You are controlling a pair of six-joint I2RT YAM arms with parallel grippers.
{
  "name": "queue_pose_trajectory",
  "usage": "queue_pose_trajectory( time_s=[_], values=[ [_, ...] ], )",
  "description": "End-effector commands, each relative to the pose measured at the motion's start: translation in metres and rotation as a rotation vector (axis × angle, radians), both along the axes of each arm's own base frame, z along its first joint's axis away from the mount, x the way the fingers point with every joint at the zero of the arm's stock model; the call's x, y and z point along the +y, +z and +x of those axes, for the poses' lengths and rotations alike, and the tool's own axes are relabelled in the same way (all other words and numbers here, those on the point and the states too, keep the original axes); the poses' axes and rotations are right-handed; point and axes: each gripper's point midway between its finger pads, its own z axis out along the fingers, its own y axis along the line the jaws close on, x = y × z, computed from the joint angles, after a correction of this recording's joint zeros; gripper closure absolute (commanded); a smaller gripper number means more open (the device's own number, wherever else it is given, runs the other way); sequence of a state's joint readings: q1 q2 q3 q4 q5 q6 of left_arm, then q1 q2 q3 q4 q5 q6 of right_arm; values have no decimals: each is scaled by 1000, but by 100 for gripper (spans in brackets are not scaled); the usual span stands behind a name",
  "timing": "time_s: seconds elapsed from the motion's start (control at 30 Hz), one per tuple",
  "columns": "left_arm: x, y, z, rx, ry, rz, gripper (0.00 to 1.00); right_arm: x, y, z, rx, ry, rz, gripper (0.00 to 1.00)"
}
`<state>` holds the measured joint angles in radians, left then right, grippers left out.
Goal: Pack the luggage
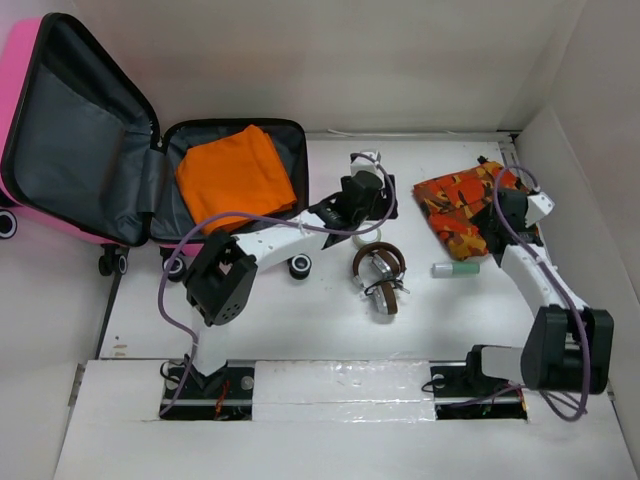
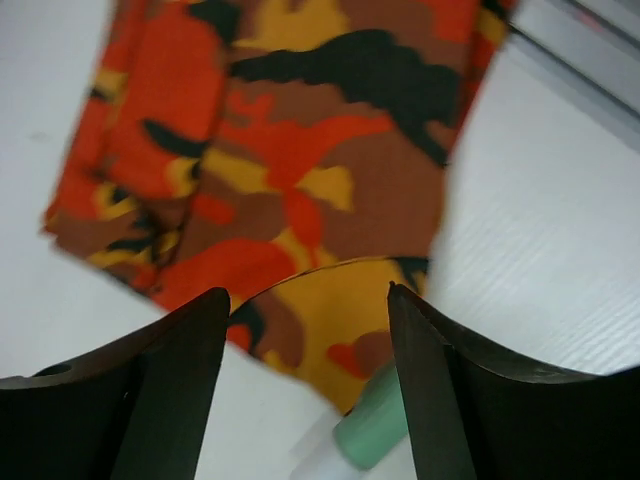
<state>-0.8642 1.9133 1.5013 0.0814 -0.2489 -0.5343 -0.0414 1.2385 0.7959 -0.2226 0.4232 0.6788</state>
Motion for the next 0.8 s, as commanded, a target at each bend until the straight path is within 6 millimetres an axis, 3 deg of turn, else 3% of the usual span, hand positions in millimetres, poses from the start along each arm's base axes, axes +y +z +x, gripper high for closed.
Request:
queue_pose_trajectory(
  time_s=[0.0,0.07,0.1,0.13,0.27,0.33,0.37,0.4,0.43,0.47,0.57,0.63,0.67,0.7,0.77],
  values=[
    [-10,71,-2,-127,-38,-194,32,-32,-8,5,-7,-101,61,29],
    [-15,75,-2,-130,-52,-206,32,-55,-24,1,18,-160,103,29],
    [-15,66,-2,-114,-52,-188,32,-61,-30,3,31,-166,125,29],
    [-17,71,-2,-118,-61,-197,32,-64,-49,4,80,-169,154,29],
    [-18,66,-4,-119,-78,-194,32,-66,-72,22,135,-124,224,31],
    [-14,74,-3,-135,-84,-218,32,-66,-76,31,143,-106,257,42],
    [-14,64,-6,-111,-91,-215,32,-66,-81,36,151,-90,262,46],
    [-10,68,-4,-115,-98,-229,32,-64,-82,41,150,-78,274,50],
    [-5,69,-1,-114,-85,-242,32,-66,-75,51,137,-70,277,53],
    [-1,64,2,-112,-76,-238,32,-63,-83,55,165,-57,278,69],
    [3,61,4,-103,-73,-232,32,-48,-72,79,152,29,291,86],
    [-2,56,6,-79,-103,-229,30,-34,-78,89,183,90,300,91],
    [-2,45,12,-57,-107,-217,29,-22,-64,108,157,141,295,93],
    [-2,45,16,-40,-109,-220,29,-18,-74,114,193,164,290,98],
    [1,30,27,1,-101,-213,29,7,-75,126,227,237,308,100]
  ],
)
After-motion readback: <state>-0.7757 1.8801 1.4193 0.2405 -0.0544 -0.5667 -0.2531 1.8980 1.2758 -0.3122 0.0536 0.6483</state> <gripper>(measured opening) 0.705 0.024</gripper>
